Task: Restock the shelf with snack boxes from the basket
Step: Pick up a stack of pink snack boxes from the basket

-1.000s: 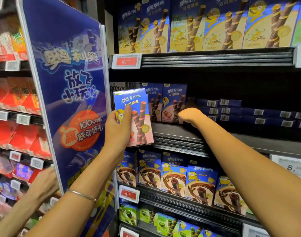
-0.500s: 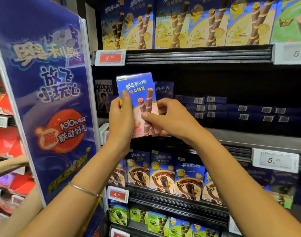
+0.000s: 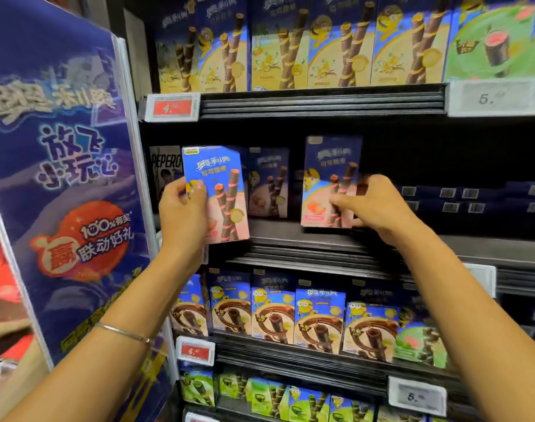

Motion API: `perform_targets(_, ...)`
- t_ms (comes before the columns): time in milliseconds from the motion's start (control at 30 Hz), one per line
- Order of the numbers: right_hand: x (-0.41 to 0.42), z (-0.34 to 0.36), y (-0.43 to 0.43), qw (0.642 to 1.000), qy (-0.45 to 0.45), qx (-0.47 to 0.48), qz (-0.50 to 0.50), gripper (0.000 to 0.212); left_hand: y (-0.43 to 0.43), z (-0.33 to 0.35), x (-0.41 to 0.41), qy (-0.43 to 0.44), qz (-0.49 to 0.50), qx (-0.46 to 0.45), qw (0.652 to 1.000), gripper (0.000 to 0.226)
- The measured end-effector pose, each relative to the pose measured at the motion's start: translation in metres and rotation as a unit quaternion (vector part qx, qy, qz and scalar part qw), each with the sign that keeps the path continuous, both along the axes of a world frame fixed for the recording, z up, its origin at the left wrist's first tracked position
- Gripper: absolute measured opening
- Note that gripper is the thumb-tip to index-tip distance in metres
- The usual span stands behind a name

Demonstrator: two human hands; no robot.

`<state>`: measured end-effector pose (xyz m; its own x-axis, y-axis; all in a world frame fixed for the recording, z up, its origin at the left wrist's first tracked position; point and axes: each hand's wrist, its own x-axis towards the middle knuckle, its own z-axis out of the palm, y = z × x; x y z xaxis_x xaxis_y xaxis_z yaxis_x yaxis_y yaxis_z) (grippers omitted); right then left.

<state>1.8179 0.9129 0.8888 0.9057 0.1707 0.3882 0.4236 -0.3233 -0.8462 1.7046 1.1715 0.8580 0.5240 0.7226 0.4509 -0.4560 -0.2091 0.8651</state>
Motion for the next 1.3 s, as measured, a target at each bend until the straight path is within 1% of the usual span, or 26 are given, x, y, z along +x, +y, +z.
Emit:
perform_targets(33, 0.008, -0.002, -0.001, 0.999, 0.001, -0.029, -0.029, 0.030, 0.001, 0.000, 0.000, 0.000, 0.000, 0.001, 1.000, 0.032)
perform_targets(67, 0.015, -0.004, -0.001, 0.997, -0.001, -0.056, -0.051, 0.031, 0.000, 0.000, 0.000, -0.001, -0.001, 0.001, 1.000, 0.032)
perform_targets(167, 0.031, -0.005, 0.007, 0.985, -0.012, -0.147, -0.089, 0.024, -0.002, 0.001, -0.001, -0.003, -0.012, -0.001, 1.000, 0.030)
perform_targets(233, 0.038, -0.002, 0.016, 0.967, -0.024, -0.230, -0.104, 0.020, -0.005, 0.001, -0.002, -0.003, -0.014, -0.002, 1.000, 0.029)
perform_targets(267, 0.041, -0.001, 0.021, 0.957, -0.032, -0.269, -0.103, 0.021, -0.006, 0.001, -0.003, -0.004, -0.014, -0.002, 1.000, 0.029)
perform_targets(367, 0.045, 0.001, 0.037, 0.936, -0.029, -0.339, -0.091, 0.036, -0.011, -0.001, -0.004, -0.002, -0.022, -0.008, 1.000, 0.028)
perform_targets(467, 0.049, 0.003, 0.051, 0.915, -0.017, -0.398, -0.068, 0.037, -0.015, -0.004, -0.005, -0.003, -0.027, -0.016, 1.000, 0.020)
perform_targets(533, 0.055, 0.003, 0.057, 0.907, -0.001, -0.414, -0.071, 0.038, -0.017, -0.005, -0.005, -0.003, -0.025, -0.010, 1.000, 0.019)
perform_targets(567, 0.058, 0.003, 0.060, 0.909, 0.001, -0.411, -0.073, 0.038, -0.018, -0.005, -0.005, -0.004, -0.024, -0.009, 1.000, 0.019)
perform_targets(667, 0.063, 0.002, 0.063, 0.930, -0.005, -0.355, -0.095, 0.035, -0.019, -0.005, -0.006, -0.009, -0.025, -0.003, 1.000, 0.017)
perform_targets(800, 0.058, 0.002, 0.056, 0.962, 0.035, -0.260, -0.076, 0.033, -0.020, -0.003, -0.008, -0.006, -0.027, -0.008, 1.000, 0.017)
perform_targets(867, 0.047, 0.004, 0.050, 0.975, 0.002, -0.199, -0.098, 0.028, -0.021, -0.003, -0.008, -0.005, -0.033, -0.015, 0.999, 0.018)
perform_targets(900, 0.038, 0.004, 0.048, 0.981, -0.033, -0.147, -0.119, 0.025, -0.022, -0.002, -0.007, -0.006, -0.040, -0.017, 0.999, 0.017)
perform_targets(933, 0.026, 0.003, 0.047, 0.987, -0.070, -0.076, -0.123, 0.026, -0.025, -0.002, -0.005, -0.007, -0.047, -0.016, 0.999, 0.017)
perform_targets(967, 0.012, 0.003, 0.047, 0.991, -0.096, -0.013, -0.090, 0.028, -0.029, 0.000, -0.002, -0.010, -0.054, -0.016, 0.998, 0.018)
perform_targets(1000, -0.002, 0.002, 0.047, 0.995, -0.100, 0.021, -0.020, 0.030, -0.033, 0.001, 0.004, -0.016, -0.062, -0.015, 0.998, 0.019)
perform_targets(1033, -0.016, 0.002, 0.049, 0.995, -0.077, 0.029, 0.065, 0.035, -0.040, 0.004, 0.008, -0.023, -0.073, -0.018, 0.997, 0.021)
perform_targets(1067, -0.025, 0.001, 0.050, 0.990, -0.035, 0.018, 0.138, 0.045, -0.047, 0.007, 0.014, -0.031, -0.083, -0.019, 0.996, 0.022)
perform_targets(1100, -0.032, -0.001, 0.050, 0.982, 0.000, 0.006, 0.190, 0.052, -0.056, 0.011, 0.018, -0.038, -0.093, -0.020, 0.995, 0.023)
perform_targets(1133, -0.032, -0.003, 0.049, 0.977, 0.010, -0.003, 0.214, 0.051, -0.064, 0.015, 0.025, -0.043, -0.101, -0.020, 0.994, 0.022)
perform_targets(1167, -0.032, -0.002, 0.046, 0.976, 0.001, -0.005, 0.216, 0.047, -0.073, 0.018, 0.030, -0.044, -0.112, -0.018, 0.993, 0.020)
perform_targets(1233, -0.028, 0.000, 0.036, 0.983, -0.016, -0.004, 0.183, 0.039, -0.084, 0.025, 0.041, -0.036, -0.124, -0.003, 0.992, 0.011)
perform_targets(1300, -0.020, 0.004, 0.018, 0.987, -0.002, 0.008, 0.160, 0.034, -0.090, 0.032, 0.050, -0.014, -0.131, 0.035, 0.991, 0.019)
